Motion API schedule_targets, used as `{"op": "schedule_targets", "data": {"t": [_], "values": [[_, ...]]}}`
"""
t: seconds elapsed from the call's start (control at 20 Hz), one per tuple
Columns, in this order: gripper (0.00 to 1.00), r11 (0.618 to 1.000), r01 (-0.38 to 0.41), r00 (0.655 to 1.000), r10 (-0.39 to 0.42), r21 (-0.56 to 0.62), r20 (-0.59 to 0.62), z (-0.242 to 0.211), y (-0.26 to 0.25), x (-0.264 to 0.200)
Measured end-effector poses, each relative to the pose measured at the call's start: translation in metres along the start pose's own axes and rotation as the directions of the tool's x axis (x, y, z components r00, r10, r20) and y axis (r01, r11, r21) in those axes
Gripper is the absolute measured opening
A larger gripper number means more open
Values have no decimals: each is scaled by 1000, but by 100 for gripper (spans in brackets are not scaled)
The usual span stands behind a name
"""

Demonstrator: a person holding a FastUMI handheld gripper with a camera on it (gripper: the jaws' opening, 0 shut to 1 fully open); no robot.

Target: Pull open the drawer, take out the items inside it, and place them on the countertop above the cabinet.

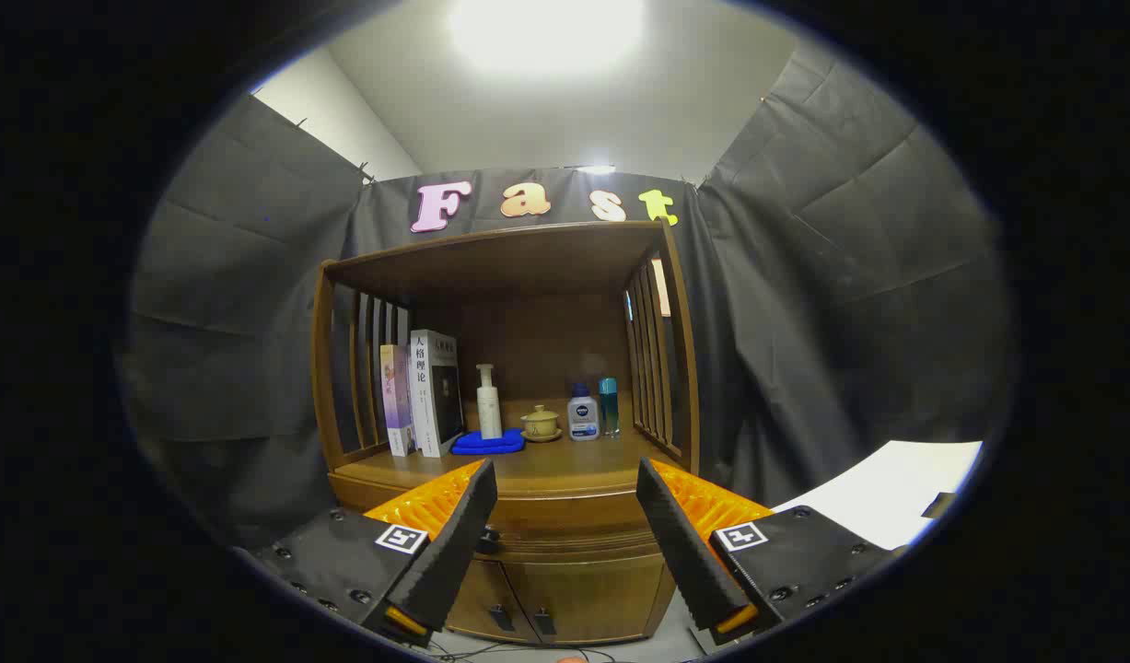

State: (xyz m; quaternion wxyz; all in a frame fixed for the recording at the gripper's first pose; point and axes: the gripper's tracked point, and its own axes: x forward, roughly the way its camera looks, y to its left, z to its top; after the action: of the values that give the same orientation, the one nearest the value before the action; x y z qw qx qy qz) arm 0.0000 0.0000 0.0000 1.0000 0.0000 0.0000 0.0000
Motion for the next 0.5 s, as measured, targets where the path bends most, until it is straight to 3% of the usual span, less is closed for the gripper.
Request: {"op": "schedule_targets", "data": {"t": [0.5], "values": [[98,1000,-16,1000,16,1,-17,-1,1,-2]]}}
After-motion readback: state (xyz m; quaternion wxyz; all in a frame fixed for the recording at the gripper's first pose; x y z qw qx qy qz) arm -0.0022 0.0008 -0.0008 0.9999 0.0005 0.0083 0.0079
